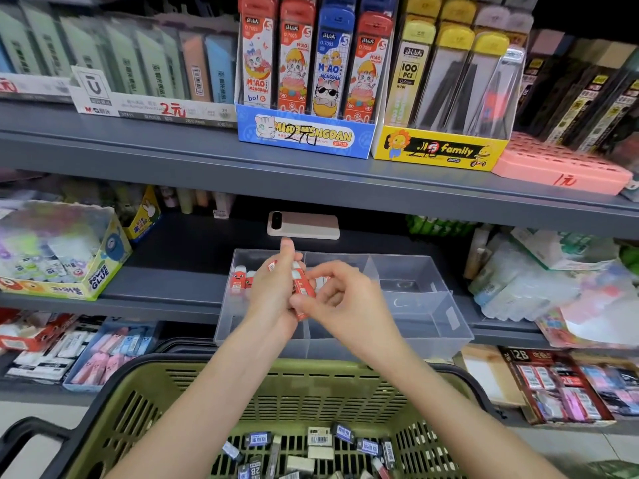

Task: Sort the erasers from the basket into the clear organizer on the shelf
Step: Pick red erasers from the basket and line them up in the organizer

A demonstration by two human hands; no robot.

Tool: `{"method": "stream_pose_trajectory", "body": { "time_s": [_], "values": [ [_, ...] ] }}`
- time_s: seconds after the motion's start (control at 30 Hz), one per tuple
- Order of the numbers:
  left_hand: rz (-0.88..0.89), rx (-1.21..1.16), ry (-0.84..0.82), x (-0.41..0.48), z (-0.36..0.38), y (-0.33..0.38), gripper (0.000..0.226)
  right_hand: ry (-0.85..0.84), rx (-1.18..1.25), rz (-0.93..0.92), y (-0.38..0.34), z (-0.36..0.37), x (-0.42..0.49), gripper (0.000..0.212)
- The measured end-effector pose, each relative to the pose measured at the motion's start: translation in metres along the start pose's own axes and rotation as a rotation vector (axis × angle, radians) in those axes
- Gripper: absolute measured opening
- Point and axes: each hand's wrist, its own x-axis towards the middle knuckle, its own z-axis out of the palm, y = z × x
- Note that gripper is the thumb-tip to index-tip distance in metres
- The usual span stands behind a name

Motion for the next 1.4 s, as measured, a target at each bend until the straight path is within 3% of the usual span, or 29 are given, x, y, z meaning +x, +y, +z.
{"method": "stream_pose_trajectory", "body": {
  "time_s": [0.23, 0.3, 0.43, 0.53, 0.7, 0.87, 0.97, 1.07, 1.13, 1.23, 1.3, 1.4],
  "values": [
    [0.004, 0.018, 0.012, -0.007, 0.004, -0.006, 0.036, -0.138, -0.015, -0.043, 0.012, -0.005, -0.006, 0.047],
    [0.002, -0.008, 0.018, -0.008, 0.002, -0.005, 0.036, -0.187, 0.05, -0.03, 0.012, -0.004, -0.007, 0.044],
    [0.028, -0.139, 0.06, -0.004, -0.021, 0.012, 0.029, -0.153, 0.441, 0.094, 0.008, -0.006, 0.007, 0.028],
    [0.001, -0.297, 0.114, -0.001, -0.052, 0.033, 0.016, -0.08, 0.471, 0.124, 0.004, 0.0, 0.034, 0.025],
    [0.018, -0.472, 0.161, 0.004, -0.088, 0.056, 0.001, -0.037, 0.111, 0.092, 0.0, 0.042, 0.081, 0.02],
    [0.011, -0.378, 0.113, 0.009, -0.11, 0.053, 0.002, -0.243, -0.138, 0.222, -0.001, 0.068, 0.105, 0.025],
    [0.038, -0.357, 0.028, 0.012, -0.114, 0.051, 0.004, -0.317, -0.184, 0.28, -0.003, 0.072, 0.108, 0.014],
    [0.061, -0.321, -0.024, 0.013, -0.114, 0.05, 0.004, -0.343, -0.267, 0.225, -0.003, 0.074, 0.111, 0.027],
    [0.059, -0.298, -0.03, 0.014, -0.112, 0.049, 0.005, -0.352, -0.447, 0.16, -0.003, 0.075, 0.109, 0.026],
    [0.062, -0.289, -0.044, 0.014, -0.109, 0.049, 0.017, -0.256, -0.59, 0.05, -0.005, 0.075, 0.103, 0.026],
    [0.083, -0.244, -0.05, 0.013, -0.106, 0.047, 0.029, -0.165, -0.381, 0.027, -0.009, 0.072, 0.094, 0.021],
    [0.161, -0.132, -0.047, 0.013, -0.102, 0.045, 0.036, -0.24, 0.12, 0.039, -0.024, 0.063, 0.075, 0.024]
  ]
}}
